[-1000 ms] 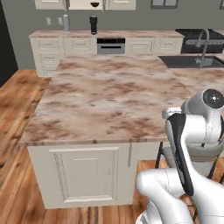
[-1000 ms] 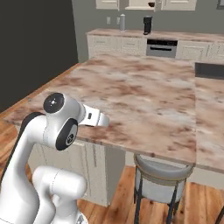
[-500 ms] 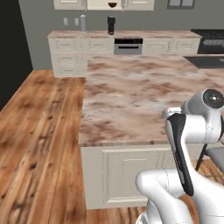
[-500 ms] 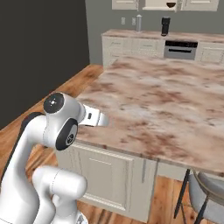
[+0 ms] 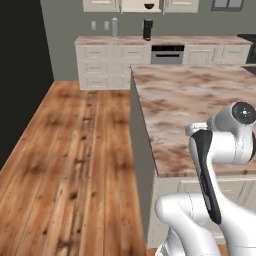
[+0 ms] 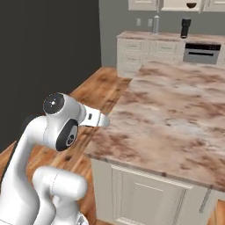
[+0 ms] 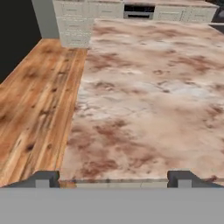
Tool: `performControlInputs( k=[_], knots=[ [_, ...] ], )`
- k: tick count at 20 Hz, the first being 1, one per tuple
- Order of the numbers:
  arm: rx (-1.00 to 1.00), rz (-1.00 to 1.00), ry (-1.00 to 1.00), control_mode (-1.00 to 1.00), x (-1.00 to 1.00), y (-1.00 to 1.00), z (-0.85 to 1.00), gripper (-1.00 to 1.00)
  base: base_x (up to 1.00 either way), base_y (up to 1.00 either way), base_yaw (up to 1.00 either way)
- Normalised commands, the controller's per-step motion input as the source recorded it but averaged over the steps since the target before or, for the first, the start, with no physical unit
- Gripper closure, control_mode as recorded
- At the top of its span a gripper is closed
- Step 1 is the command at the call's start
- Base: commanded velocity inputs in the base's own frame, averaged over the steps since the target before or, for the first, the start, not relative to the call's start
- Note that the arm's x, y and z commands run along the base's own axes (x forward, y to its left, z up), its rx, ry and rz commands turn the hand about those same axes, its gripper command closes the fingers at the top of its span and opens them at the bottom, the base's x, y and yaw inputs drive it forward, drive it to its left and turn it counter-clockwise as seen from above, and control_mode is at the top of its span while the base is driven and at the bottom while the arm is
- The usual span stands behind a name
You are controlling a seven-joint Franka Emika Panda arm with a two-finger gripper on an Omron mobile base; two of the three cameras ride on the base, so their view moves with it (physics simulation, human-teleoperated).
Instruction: Take the smaller bowl and place it next to the appetizer plate on the dining counter , and place the larger bowl next to the plate with cooked food.
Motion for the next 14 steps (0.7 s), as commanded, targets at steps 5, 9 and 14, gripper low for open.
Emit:
performControlInputs(
  k=[5,9,14],
  knots=[
    [0.00,0.00,0.00,1.00,0.00,0.00,0.00,-1.00,0.64,1.00,0.00],
    [0.00,0.00,0.00,1.00,0.00,0.00,0.00,-1.00,0.64,1.00,0.00],
    [0.00,0.00,0.00,1.00,0.00,0.00,0.00,-1.00,0.73,0.97,-0.01]
  ],
)
